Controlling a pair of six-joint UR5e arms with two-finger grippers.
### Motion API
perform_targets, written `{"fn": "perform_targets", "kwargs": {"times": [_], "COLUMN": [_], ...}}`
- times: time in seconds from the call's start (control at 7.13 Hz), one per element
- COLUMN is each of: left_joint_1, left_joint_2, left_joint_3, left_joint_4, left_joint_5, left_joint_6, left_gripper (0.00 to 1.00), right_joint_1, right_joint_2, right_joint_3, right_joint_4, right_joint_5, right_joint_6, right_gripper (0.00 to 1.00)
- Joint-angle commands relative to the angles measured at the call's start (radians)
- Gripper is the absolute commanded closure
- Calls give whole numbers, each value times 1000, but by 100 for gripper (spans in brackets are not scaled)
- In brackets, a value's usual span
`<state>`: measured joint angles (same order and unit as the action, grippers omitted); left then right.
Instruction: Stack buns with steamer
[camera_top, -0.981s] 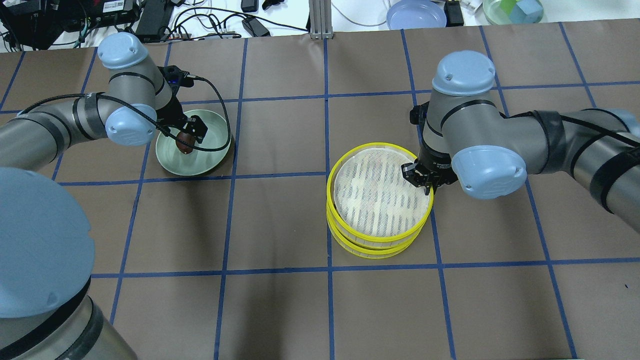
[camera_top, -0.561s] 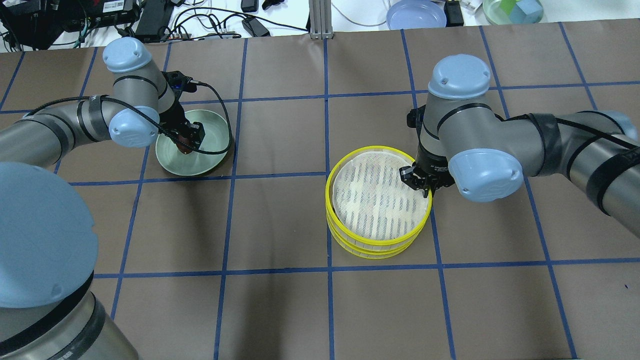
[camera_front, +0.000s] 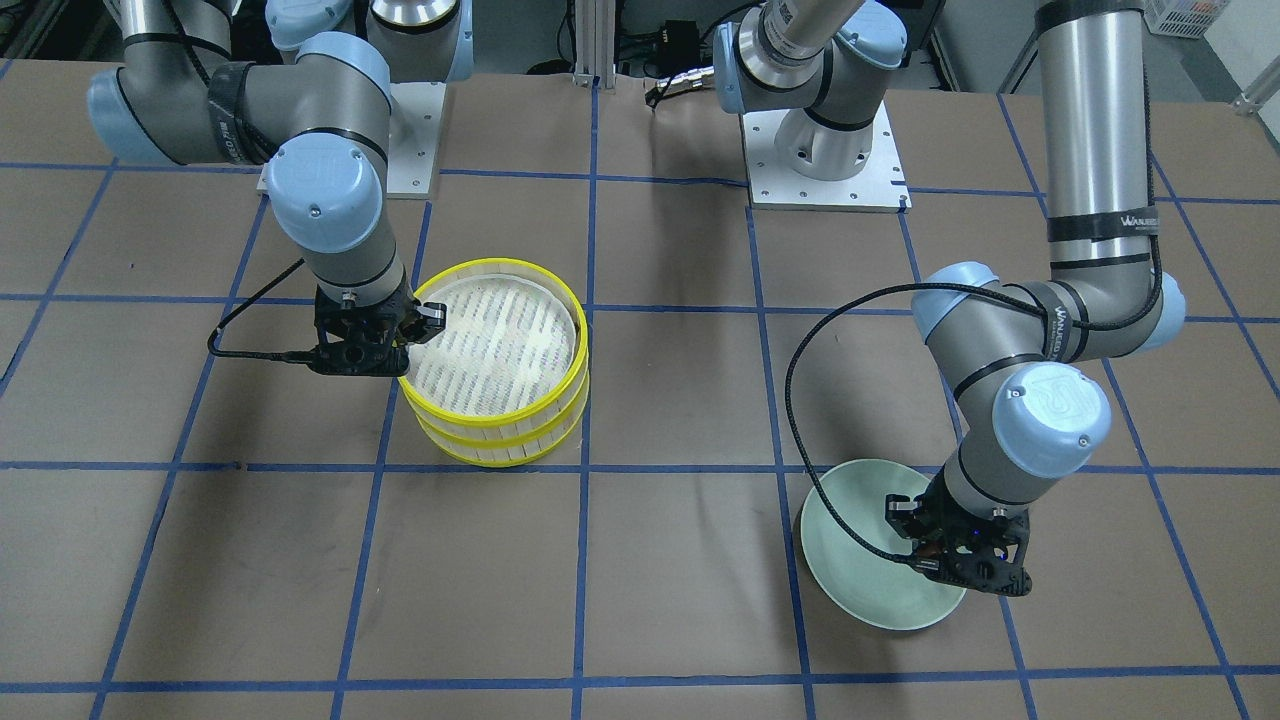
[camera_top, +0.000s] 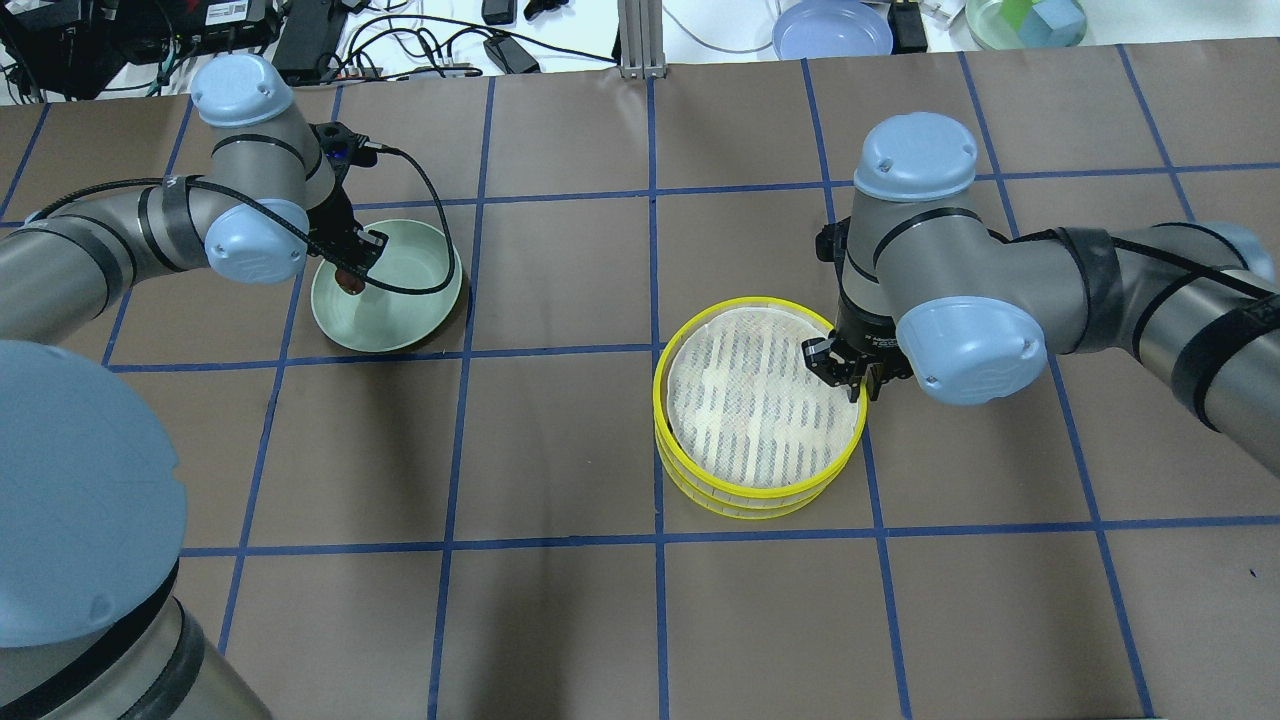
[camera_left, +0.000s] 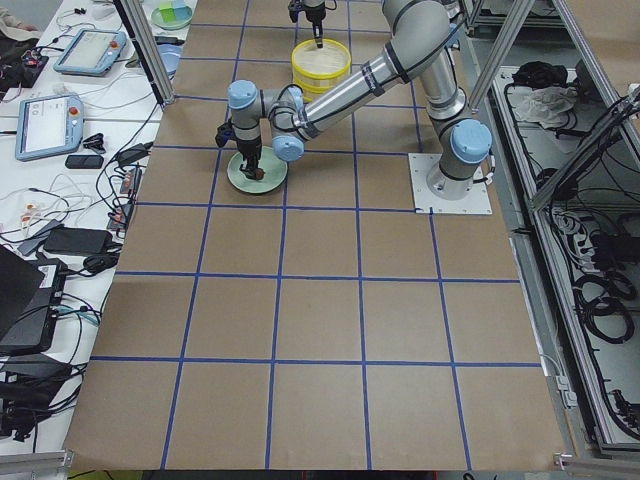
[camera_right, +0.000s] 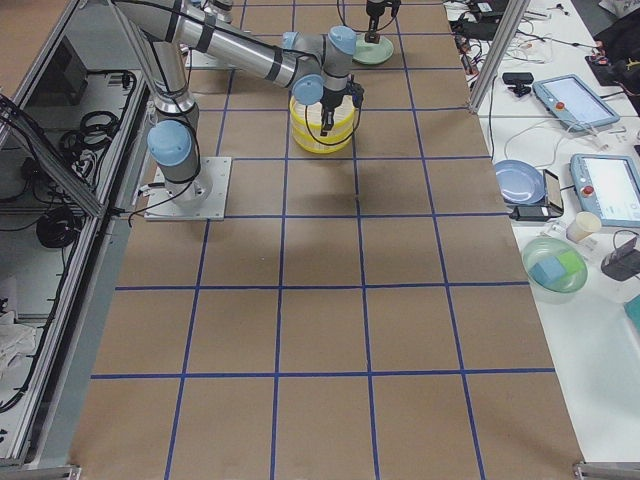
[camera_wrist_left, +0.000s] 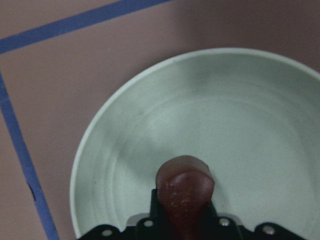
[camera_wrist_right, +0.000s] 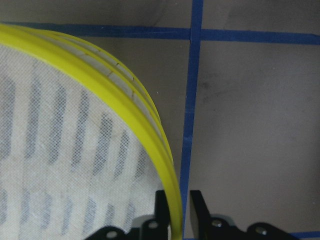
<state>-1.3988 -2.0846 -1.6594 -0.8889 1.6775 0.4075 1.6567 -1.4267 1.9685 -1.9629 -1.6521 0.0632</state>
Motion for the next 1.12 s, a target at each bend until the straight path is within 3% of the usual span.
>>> {"fn": "perform_targets", "kwargs": {"times": [0.0,0.14,0.28,0.56,0.98], "left_joint_1": [-6,-31,-45,-110,-354], "left_joint_2": [46,91,138,213,281], "left_joint_3": [1,6,9,9,9], "left_joint_4": [-33,-120,-178,-238,-251], "left_joint_5": [7,4,-28,-94,-229], "left_joint_6": [-6,-154,-244,-386,-748], "left_gripper": [100,100,100,100,100], "right_joint_1": [0,-8,-11,-18,-15], "right_joint_2": [-9,-26,-58,-73,-115], "right_joint_3": [-20,-96,-235,-508,-543], "right_joint_4": [6,24,176,367,365], "right_joint_5": [2,0,12,17,60], "right_joint_6": [4,-3,-3,9,39], "right_gripper": [0,0,0,0,0]}}
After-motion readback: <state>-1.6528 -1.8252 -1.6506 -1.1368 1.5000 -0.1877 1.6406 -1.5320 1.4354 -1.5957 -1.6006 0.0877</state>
